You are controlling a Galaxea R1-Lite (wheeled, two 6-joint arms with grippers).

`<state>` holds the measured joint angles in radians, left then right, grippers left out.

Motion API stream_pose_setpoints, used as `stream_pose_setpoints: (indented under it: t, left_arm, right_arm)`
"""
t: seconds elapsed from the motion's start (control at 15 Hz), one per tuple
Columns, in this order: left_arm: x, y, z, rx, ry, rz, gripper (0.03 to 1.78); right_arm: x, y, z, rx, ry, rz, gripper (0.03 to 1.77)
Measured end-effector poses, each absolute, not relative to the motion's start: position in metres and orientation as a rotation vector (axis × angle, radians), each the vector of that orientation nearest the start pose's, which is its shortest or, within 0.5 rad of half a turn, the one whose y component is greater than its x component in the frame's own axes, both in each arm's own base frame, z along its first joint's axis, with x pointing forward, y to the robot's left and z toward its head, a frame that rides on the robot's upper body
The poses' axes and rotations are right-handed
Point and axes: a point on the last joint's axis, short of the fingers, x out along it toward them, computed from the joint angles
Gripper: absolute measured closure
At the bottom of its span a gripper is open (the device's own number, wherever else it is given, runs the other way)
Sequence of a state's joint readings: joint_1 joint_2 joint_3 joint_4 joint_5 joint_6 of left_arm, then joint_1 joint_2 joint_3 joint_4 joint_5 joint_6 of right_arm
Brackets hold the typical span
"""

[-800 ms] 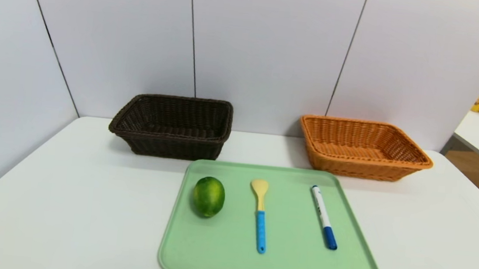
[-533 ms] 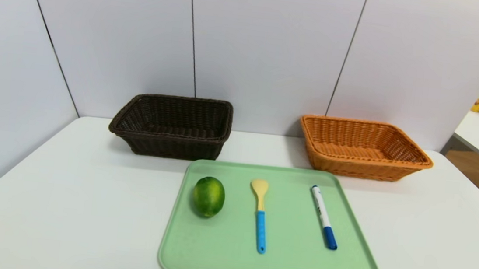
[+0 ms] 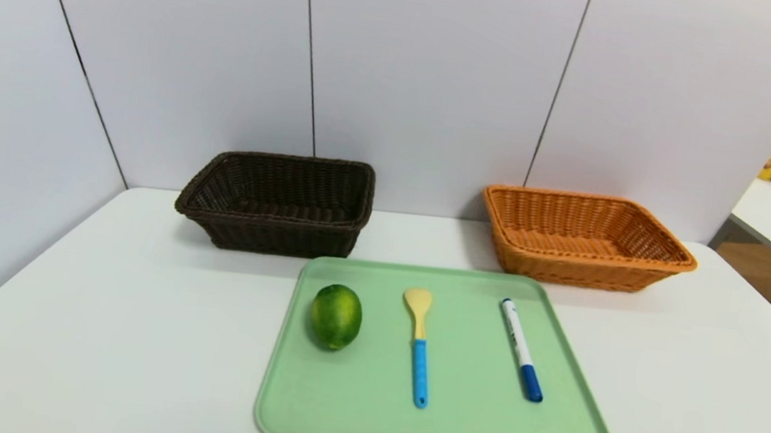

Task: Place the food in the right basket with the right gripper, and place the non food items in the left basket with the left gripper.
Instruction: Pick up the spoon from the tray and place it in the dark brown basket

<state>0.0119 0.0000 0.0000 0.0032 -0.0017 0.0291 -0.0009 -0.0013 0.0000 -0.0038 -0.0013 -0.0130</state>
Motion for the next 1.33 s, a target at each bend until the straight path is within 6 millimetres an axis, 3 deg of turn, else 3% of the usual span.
stream_pose_setpoints:
  t: [1.0, 1.33]
  left_arm:
    - [-0.021, 0.000, 0.078, 0.025, 0.032, 0.012, 0.12]
    - [-0.013, 0.000, 0.130, 0.119, 0.140, -0.035, 0.12]
  right_arm:
    - [-0.023, 0.000, 0.076, -0.013, -0.006, -0.003, 0.10]
    - [-0.023, 0.000, 0.076, -0.013, -0.006, -0.002, 0.10]
